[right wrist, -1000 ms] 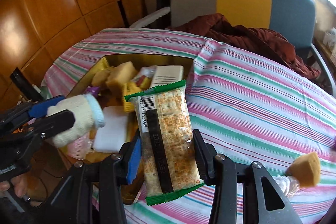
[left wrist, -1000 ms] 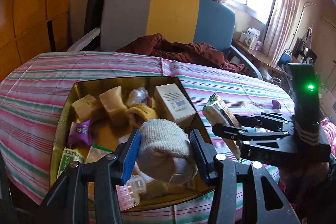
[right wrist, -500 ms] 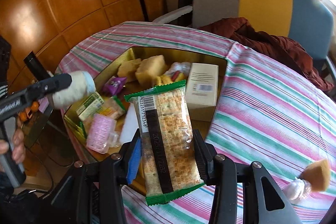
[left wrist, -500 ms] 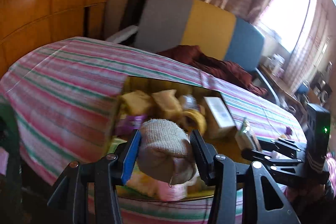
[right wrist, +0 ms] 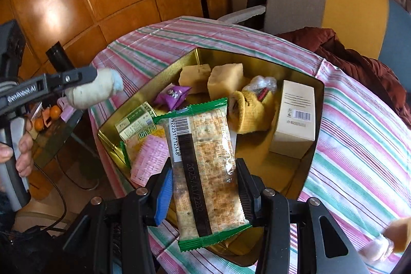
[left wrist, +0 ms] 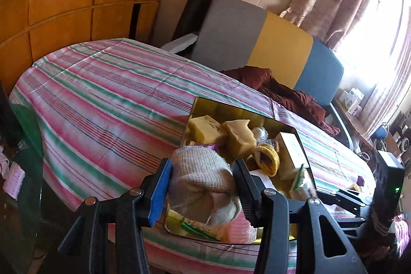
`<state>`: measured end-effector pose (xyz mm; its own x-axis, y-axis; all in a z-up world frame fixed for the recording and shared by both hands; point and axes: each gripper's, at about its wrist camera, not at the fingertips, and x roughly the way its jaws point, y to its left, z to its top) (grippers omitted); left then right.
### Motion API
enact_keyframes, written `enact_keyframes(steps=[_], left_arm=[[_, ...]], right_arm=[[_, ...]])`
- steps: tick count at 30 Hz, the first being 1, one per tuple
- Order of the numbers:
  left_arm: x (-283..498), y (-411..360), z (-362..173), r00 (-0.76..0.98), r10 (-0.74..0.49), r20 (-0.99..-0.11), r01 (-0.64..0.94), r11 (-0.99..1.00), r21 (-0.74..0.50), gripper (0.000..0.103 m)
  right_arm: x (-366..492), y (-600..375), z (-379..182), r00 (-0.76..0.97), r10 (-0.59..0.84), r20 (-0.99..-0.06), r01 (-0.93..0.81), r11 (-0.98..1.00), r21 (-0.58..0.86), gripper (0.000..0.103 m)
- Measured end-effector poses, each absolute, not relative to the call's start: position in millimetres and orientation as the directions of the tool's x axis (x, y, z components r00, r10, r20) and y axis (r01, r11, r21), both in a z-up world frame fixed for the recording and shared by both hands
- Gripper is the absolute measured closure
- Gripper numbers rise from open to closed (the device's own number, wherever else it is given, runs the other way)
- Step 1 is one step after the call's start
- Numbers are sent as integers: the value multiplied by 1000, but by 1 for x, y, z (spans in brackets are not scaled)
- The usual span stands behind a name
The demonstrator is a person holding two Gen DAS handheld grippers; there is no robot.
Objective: Organize objects
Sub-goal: 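Carry the knitted roll and cracker packet over the gold tray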
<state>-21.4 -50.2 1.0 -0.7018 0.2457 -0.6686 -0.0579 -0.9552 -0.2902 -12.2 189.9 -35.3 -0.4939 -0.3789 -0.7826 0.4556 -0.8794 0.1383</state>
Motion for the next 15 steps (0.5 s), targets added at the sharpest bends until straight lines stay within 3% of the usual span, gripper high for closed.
enact_keyframes(steps=[15], left_arm=[[-33, -24, 8, -681, 317, -660, -139, -941, -308, 54]], right_arm=[[-21, 187, -55, -446, -385, -808, 465, -871, 158, 57]])
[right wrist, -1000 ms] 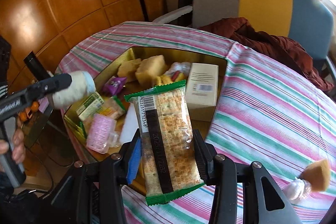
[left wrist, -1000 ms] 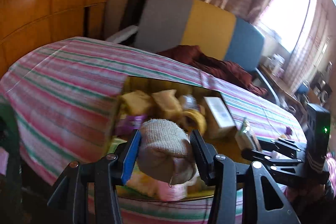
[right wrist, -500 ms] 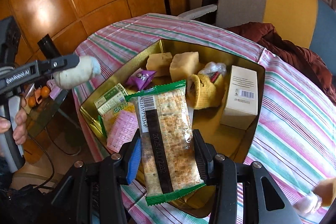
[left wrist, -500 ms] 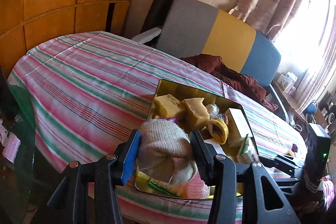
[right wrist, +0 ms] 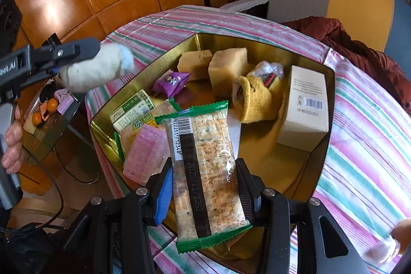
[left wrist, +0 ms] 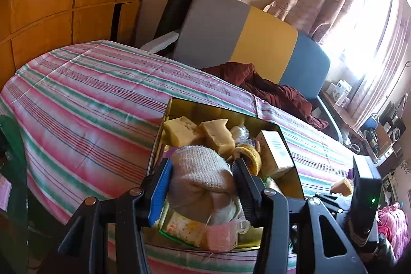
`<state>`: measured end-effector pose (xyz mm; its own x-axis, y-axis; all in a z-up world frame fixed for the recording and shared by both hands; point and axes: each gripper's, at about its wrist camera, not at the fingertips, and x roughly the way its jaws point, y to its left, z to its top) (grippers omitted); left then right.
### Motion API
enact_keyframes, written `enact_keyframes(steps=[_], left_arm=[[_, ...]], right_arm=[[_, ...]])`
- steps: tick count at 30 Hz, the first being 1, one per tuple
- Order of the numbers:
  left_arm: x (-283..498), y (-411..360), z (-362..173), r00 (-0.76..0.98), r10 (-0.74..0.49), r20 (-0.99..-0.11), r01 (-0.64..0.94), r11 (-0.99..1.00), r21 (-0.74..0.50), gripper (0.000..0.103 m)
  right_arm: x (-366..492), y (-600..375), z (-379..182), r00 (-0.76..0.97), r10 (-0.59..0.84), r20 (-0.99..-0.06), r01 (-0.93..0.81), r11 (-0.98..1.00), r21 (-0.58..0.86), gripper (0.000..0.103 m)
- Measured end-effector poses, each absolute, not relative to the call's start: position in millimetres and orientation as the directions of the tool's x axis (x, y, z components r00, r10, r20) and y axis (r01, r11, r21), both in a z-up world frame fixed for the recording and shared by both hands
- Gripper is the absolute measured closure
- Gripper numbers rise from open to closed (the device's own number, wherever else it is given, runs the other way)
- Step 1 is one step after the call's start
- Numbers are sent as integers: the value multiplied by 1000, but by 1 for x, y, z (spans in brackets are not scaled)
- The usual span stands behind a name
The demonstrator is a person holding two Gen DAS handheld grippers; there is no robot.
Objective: Organize objects
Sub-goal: 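Carry the knitted roll and cracker packet over the gold tray, then release the knitted roll and cracker packet into the tray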
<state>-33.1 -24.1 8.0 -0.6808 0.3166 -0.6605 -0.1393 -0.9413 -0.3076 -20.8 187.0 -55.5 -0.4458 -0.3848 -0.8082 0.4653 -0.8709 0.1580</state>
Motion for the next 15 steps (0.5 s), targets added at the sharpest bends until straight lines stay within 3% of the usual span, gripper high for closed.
enact_keyframes(steps=[10, 15], left_arm=[[-54, 1, 16, -685, 336, -647, -207, -941, -270, 54], [-95, 19, -1, -634, 342, -694, -238, -940, -246, 52]], right_arm=[[-19, 177, -68, -403, -409, -819, 494, -851, 181, 51], [-17, 176, -68, -389, -443, -807, 501, -837, 218, 45]])
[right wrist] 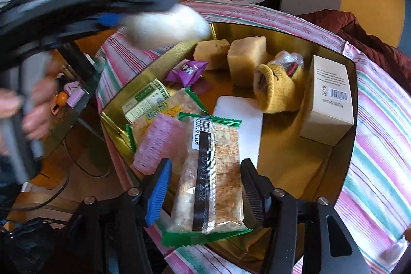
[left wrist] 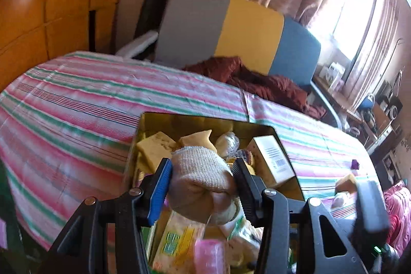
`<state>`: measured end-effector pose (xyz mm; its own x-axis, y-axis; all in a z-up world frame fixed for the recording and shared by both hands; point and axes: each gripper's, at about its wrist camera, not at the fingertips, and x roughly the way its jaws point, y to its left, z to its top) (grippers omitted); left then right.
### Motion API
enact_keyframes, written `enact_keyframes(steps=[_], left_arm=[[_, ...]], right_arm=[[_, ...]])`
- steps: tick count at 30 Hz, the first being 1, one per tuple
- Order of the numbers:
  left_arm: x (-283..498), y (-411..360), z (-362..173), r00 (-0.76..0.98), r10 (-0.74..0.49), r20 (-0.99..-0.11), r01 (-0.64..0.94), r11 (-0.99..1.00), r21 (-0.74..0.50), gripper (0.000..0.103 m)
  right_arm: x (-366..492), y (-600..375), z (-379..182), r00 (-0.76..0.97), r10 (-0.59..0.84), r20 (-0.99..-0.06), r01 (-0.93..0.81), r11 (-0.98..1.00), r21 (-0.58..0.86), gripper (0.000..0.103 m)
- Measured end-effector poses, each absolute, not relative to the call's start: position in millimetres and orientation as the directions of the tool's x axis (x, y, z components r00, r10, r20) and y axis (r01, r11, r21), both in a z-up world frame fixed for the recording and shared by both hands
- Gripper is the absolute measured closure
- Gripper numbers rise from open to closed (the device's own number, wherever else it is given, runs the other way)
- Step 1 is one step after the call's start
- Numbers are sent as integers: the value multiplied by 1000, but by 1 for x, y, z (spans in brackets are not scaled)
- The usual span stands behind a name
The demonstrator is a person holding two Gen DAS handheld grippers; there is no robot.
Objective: Organize objects
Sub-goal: 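Release the knitted roll and cracker packet into the tray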
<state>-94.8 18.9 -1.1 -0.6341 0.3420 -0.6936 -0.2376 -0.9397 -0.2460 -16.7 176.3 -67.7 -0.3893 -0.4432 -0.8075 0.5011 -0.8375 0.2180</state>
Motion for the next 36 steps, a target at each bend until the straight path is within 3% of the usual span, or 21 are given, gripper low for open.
enact_keyframes(steps=[8, 12, 21, 29, 31, 36], left_arm=[[-125, 21, -16, -589, 329, -738, -182, -944, -276, 52], [-112, 13, -9, -608, 320, -727, -174, -947, -271, 52], [-83, 8, -4, -628, 291, -722, -147, -955, -258, 52], [-55, 15, 2, -669, 229, -707, -146, -973, -178, 52], [-50, 16, 3, -679, 215, -702, -142, -977, -161, 52], [-43, 19, 6, -698, 196, -688, -150, -980, -128, 52]], right_arm=[[-14, 181, -67, -390, -462, -796, 484, -839, 250, 45], [-17, 178, -73, -402, -422, -812, 471, -856, 212, 57], [-17, 174, -77, -385, -432, -816, 501, -840, 208, 52], [-13, 184, -62, -426, -445, -788, 466, -854, 231, 28], [-12, 185, -58, -448, -426, -786, 446, -868, 217, 15], [-7, 189, -52, -484, -393, -782, 413, -890, 192, 9]])
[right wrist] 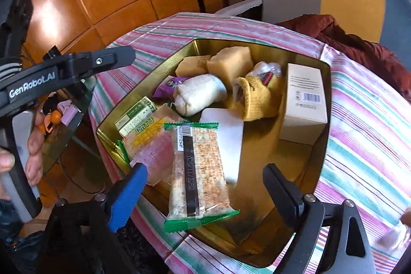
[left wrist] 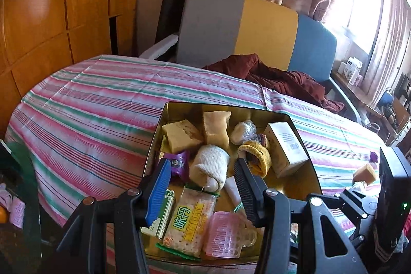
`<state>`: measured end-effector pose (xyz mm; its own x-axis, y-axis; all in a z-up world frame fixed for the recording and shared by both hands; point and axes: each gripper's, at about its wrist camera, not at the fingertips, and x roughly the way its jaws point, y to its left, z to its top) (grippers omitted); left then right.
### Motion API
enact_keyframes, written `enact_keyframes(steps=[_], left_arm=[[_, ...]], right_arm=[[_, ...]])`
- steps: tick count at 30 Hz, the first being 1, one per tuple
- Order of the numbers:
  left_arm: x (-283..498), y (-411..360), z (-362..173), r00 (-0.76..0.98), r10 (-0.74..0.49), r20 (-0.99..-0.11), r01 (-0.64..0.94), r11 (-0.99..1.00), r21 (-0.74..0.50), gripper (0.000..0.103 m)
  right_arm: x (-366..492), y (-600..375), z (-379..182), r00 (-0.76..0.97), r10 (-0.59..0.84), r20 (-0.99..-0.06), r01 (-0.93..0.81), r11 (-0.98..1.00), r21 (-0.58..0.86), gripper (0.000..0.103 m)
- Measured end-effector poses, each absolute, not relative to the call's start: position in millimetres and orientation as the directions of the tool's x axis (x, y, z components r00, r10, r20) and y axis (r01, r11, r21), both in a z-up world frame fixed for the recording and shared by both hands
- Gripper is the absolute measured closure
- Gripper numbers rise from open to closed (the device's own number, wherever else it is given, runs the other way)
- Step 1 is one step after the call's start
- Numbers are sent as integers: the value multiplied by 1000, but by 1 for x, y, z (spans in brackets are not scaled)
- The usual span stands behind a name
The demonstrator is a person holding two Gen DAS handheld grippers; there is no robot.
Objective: Organize objects
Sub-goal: 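Release the knitted roll and cracker packet into the tray, then move both grippers back to the yellow sponge and plastic bundle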
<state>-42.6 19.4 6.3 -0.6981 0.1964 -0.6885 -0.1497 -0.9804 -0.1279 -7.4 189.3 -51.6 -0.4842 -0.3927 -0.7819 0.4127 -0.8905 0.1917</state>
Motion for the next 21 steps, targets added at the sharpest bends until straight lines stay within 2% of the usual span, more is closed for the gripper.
enact_keyframes(steps=[10, 21], left_arm=[[-24, 30, 9, -710, 168, -684, -161, -984, -75, 51], [-14, 57, 13, -703, 206, -681, -235, -971, -51, 51]], right_arm=[[-5, 199, -38, -558, -327, -763, 341, -928, 148, 4], [0, 230, -23, -618, -256, -743, 251, -960, 121, 3]])
